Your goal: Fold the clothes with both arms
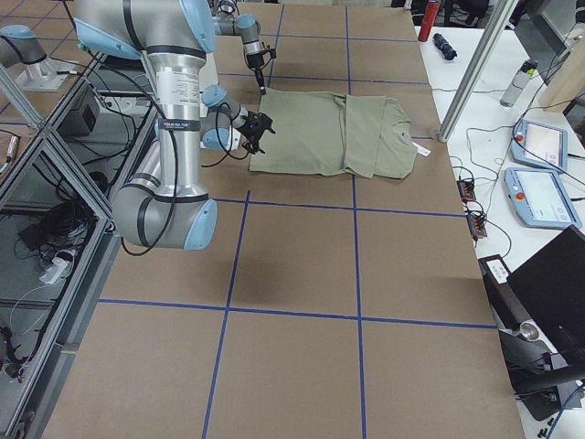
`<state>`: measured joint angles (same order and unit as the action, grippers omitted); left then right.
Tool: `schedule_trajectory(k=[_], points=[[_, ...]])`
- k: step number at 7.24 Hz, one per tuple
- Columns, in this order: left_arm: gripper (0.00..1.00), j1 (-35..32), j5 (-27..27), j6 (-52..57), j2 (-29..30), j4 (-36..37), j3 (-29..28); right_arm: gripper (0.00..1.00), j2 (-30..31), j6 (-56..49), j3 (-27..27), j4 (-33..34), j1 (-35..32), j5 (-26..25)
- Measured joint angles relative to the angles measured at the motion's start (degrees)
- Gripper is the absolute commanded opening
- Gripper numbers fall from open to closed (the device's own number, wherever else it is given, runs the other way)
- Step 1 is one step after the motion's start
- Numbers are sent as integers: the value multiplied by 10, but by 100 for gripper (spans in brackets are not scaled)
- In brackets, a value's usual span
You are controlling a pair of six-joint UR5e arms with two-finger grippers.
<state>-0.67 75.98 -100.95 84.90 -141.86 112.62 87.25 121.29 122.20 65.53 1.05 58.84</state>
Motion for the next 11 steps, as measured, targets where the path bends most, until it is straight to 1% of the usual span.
schedule_trajectory(k=[1,2,3,7,8,9,11], points=[[0,0,0,-1,1,0,0,77,6,25,-2,7,15,-6],[0,0,0,-1,2,0,0,74,13,42,-7,20,28,-14],[0,0,0,-1,3,0,0,75,18,50,-15,32,34,-20],[0,2,0,-2,4,-1,-5,75,42,53,-28,46,50,-26],[0,2,0,-2,4,-1,-5,71,47,53,-29,47,54,-26],[0,2,0,-2,4,-2,-5,58,48,54,-29,47,56,-28],[0,2,0,-2,4,-2,-7,58,45,54,-30,47,59,-33]])
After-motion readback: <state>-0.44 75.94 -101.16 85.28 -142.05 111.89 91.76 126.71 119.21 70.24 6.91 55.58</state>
